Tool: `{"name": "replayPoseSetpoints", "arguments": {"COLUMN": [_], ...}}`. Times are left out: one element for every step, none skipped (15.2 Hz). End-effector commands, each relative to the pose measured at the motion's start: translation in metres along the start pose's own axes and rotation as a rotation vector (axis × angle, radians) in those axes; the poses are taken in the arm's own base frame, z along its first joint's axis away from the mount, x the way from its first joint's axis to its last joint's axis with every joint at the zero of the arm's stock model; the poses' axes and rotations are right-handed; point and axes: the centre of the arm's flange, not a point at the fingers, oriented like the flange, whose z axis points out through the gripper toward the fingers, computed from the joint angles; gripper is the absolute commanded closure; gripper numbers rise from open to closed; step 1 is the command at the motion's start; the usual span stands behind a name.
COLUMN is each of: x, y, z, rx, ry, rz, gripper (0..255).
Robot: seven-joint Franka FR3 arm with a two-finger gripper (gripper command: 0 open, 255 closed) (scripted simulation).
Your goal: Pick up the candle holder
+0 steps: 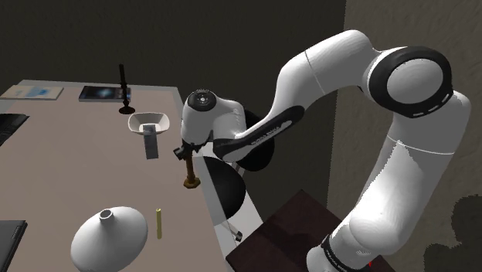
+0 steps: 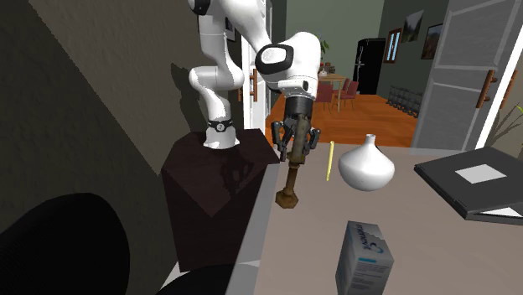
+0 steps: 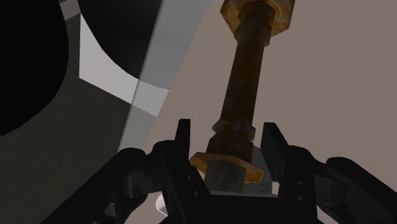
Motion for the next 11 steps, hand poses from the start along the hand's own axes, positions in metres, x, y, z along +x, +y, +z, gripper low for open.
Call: {"name": "replayPoseSetpoints", "arguments": {"x": [0.005, 0.007, 0.009, 0.011, 0.013, 0.015, 0.017, 0.019, 0.021, 0.021, 0.021], "y": [0.003, 0.004, 0.005, 0.006, 0.008, 0.009, 0.010, 0.011, 0.013, 0.013, 0.013], "z": [-0.009, -0.014, -0.019, -0.023, -0.028, -0.033, -0.038, -0.042, -0.047, -0.048, -0.048], "rx": [0.000, 0.000, 0.000, 0.000, 0.000, 0.000, 0.000, 0.000, 0.000, 0.000, 0.000], "ry": [0.000, 0.000, 0.000, 0.000, 0.000, 0.000, 0.000, 0.000, 0.000, 0.000, 0.000], "rz": [0.000, 0.000, 0.000, 0.000, 0.000, 0.000, 0.000, 0.000, 0.000, 0.000, 0.000], "gripper": [255, 255, 255, 255, 255, 255, 255, 255, 255, 255, 255]}}
